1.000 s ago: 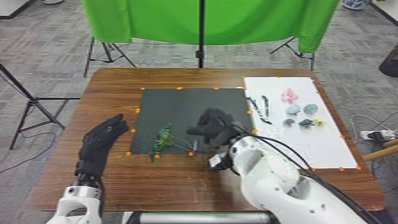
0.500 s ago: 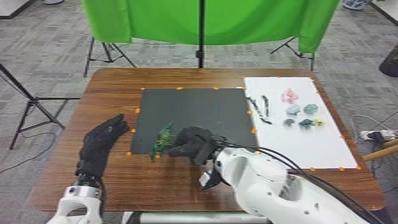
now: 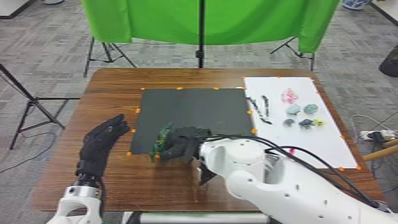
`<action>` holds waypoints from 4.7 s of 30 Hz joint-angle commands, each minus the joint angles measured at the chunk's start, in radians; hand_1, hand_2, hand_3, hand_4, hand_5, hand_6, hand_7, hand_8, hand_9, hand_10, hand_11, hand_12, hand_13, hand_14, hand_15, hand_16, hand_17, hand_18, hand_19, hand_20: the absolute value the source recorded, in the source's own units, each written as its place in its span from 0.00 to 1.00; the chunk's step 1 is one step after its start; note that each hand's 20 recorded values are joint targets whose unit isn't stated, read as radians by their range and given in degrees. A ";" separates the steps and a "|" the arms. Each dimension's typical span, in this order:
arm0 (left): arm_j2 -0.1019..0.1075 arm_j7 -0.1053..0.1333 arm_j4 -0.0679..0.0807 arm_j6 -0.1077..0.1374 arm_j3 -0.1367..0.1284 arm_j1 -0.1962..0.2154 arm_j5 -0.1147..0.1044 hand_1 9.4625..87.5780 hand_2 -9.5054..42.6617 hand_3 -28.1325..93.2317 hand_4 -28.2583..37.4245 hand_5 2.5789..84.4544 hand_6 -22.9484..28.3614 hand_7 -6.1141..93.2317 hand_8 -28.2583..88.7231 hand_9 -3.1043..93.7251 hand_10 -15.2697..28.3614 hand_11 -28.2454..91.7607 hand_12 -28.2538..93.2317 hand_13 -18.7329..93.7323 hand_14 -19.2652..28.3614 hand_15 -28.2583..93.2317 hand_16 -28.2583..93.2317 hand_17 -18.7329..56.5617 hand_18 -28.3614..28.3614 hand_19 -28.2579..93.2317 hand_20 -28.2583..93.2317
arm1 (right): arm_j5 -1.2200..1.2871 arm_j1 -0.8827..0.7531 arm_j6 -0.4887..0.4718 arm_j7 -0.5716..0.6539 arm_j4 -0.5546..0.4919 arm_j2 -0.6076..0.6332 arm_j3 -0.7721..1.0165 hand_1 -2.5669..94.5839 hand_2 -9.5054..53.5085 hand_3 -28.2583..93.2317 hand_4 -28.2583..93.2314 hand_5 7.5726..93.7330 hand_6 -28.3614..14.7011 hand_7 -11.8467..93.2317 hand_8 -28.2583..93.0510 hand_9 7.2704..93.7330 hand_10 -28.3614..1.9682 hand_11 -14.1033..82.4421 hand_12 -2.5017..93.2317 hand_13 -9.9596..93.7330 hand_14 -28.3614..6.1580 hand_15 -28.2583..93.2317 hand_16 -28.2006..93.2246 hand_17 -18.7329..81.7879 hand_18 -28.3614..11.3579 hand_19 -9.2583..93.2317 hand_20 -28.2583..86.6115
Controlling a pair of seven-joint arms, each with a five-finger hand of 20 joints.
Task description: Arrange flowers
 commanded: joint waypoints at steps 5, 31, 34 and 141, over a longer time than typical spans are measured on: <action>-0.010 -0.009 0.010 -0.002 0.009 0.012 0.003 0.24 0.06 0.77 0.17 0.55 0.50 0.19 0.20 0.48 0.63 0.36 0.36 0.46 0.75 0.42 0.28 0.30 0.76 0.30 0.43 | -0.008 0.036 -0.001 0.023 0.082 -0.032 -0.015 0.27 0.38 0.74 0.14 0.59 0.65 0.20 0.16 0.98 0.53 0.59 0.32 1.00 0.71 0.76 0.50 0.86 0.30 1.00 0.83; -0.012 -0.012 0.013 -0.013 0.016 0.008 0.006 0.24 0.06 0.77 0.16 0.55 0.50 0.19 0.20 0.48 0.63 0.36 0.36 0.45 0.75 0.42 0.28 0.30 0.76 0.30 0.43 | 0.125 -0.016 0.061 0.071 0.051 -0.037 0.094 0.28 0.37 0.73 0.14 0.60 0.63 0.19 0.16 0.97 0.53 0.59 0.31 1.00 0.71 0.76 0.50 0.86 0.31 1.00 0.83; -0.014 -0.010 0.014 -0.014 0.015 0.007 0.006 0.24 0.05 0.77 0.16 0.55 0.50 0.19 0.20 0.48 0.63 0.36 0.36 0.45 0.75 0.42 0.28 0.30 0.76 0.30 0.43 | 0.171 -0.068 0.075 0.056 -0.021 -0.007 0.166 0.28 0.36 0.73 0.14 0.61 0.62 0.20 0.16 0.97 0.53 0.59 0.31 1.00 0.71 0.76 0.50 0.86 0.31 1.00 0.82; -0.017 -0.017 0.015 -0.055 0.000 0.019 0.008 0.22 0.04 0.78 0.15 0.55 0.51 0.18 0.21 0.47 0.63 0.35 0.36 0.45 0.75 0.41 0.28 0.29 0.75 0.29 0.43 | -0.011 -0.224 0.452 0.189 0.024 0.147 0.427 0.61 0.00 0.69 0.26 0.87 0.56 0.42 0.46 0.99 0.58 0.66 0.31 1.00 0.77 0.83 0.46 0.93 0.39 1.00 0.84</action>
